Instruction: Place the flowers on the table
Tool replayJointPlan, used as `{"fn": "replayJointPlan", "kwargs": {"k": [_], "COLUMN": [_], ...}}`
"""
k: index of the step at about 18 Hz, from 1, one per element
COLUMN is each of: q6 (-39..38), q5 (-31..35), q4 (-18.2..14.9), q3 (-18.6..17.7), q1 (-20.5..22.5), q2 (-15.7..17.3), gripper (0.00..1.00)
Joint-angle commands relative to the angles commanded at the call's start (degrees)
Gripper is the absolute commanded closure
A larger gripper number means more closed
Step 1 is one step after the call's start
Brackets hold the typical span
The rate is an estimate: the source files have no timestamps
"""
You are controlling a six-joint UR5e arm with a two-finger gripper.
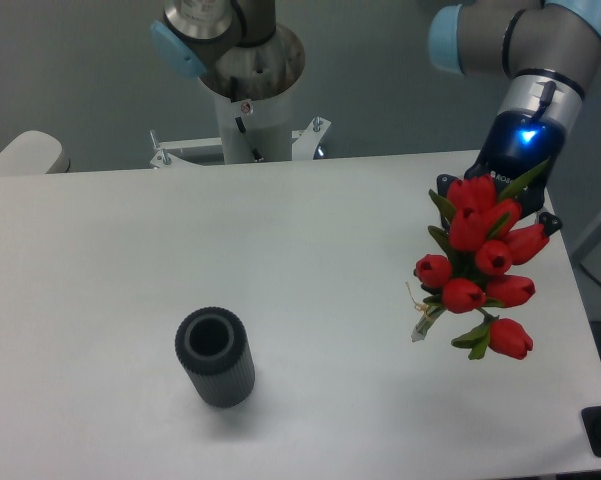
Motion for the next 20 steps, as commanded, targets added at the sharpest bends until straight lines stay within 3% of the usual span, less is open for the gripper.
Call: {"fn": "replayJointPlan", "kwargs": {"k": [13,20], "q6": [0.2,6.0], "q5": [1.0,13.9], "q4": [0.3,0.1], "q3": [0.9,0.8], "q1": [0.2,-0.1], "q2": [-0.3,0.6], "gripper": [0.69,0.69]}}
